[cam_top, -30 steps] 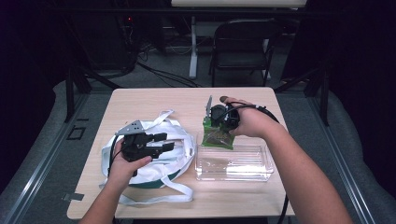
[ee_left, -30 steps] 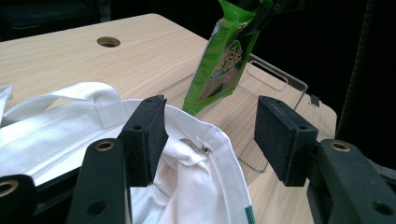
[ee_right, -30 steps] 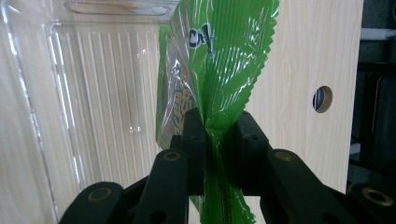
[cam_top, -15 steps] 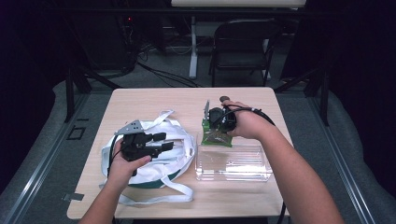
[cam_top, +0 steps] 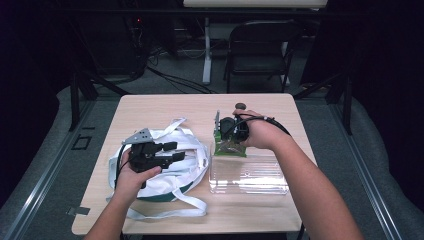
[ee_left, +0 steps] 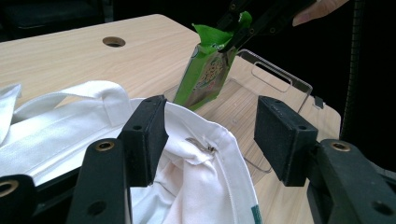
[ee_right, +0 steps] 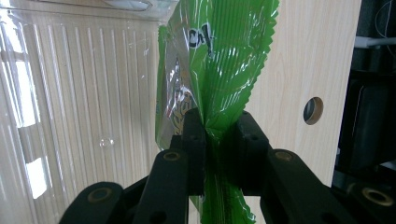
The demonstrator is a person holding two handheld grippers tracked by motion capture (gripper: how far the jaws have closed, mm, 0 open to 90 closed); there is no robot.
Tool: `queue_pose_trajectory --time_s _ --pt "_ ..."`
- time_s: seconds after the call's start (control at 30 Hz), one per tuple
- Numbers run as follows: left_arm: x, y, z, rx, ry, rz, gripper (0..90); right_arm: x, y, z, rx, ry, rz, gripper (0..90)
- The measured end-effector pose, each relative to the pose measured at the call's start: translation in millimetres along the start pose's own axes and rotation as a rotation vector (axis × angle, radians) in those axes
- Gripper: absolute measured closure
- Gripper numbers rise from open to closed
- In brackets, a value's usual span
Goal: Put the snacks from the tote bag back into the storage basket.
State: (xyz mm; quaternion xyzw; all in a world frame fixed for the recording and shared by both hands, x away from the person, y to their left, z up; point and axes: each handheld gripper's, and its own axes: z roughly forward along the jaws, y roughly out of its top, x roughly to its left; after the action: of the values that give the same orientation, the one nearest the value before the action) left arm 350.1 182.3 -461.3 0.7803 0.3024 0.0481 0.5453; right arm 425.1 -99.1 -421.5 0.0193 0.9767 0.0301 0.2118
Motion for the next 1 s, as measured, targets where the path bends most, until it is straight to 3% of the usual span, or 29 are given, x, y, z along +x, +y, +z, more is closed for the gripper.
queue_pose_trajectory --time_s 0.63,0.87,1.0 --pt "2.9 -1.2 -0.6 -0.006 0.009 -0.012 43.7 6.2 5.8 17.1 -0.010 0.008 -0.021 75.3" --pt "3.5 -1.1 -1.8 -0.008 0.010 -0.014 43.6 3.1 2.6 16.9 -0.014 -0.003 0.013 65.5" --pt "3.2 -1.1 -1.5 -0.005 0.010 -0.014 43.6 1.0 0.5 15.2 -0.034 0.002 0.056 56.3"
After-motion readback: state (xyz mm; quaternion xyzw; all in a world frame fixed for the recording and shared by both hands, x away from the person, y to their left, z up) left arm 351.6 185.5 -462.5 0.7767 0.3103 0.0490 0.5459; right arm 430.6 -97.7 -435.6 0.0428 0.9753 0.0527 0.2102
